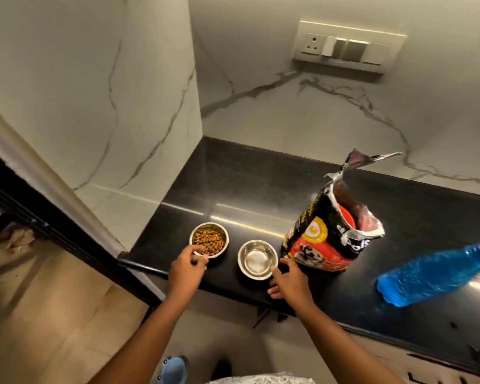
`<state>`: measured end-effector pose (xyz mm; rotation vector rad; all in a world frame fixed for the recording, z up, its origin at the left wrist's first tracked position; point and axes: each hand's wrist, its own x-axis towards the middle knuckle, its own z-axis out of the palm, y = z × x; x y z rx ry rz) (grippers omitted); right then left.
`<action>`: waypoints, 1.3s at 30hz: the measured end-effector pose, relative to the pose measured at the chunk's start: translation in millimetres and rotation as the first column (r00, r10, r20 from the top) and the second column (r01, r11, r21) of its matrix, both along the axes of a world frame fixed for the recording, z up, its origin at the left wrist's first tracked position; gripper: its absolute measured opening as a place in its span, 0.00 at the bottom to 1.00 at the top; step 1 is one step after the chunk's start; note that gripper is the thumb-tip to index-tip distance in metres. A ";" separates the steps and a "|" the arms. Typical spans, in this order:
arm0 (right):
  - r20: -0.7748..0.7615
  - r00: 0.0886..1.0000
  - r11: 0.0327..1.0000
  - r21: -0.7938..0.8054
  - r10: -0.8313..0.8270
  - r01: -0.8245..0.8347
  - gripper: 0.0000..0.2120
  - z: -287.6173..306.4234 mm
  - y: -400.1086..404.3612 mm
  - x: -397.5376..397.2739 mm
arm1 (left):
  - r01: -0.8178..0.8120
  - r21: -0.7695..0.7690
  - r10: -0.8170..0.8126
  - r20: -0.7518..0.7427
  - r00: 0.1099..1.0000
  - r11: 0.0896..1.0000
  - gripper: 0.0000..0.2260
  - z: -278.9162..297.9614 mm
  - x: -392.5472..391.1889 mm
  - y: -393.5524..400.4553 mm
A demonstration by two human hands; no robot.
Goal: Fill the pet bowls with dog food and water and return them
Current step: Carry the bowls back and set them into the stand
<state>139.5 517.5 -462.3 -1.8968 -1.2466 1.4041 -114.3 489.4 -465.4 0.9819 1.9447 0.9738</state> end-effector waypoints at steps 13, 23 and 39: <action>-0.169 0.978 0.990 -0.094 -0.122 0.107 0.15 -0.7 7.2 -16.8 | -0.145 -0.170 0.202 0.386 0.900 0.975 0.13 -7.8 -7.9 28.3; -0.259 0.961 0.991 -0.061 0.102 -0.122 0.18 8.1 10.9 -34.3 | -0.324 -0.097 0.332 0.441 0.834 0.941 0.14 8.1 -17.1 -27.9; -0.347 0.661 0.689 -0.057 0.665 -0.723 0.15 -15.1 -73.7 -99.9 | -0.888 -0.089 0.846 0.356 0.396 0.452 0.13 -4.2 59.8 -320.8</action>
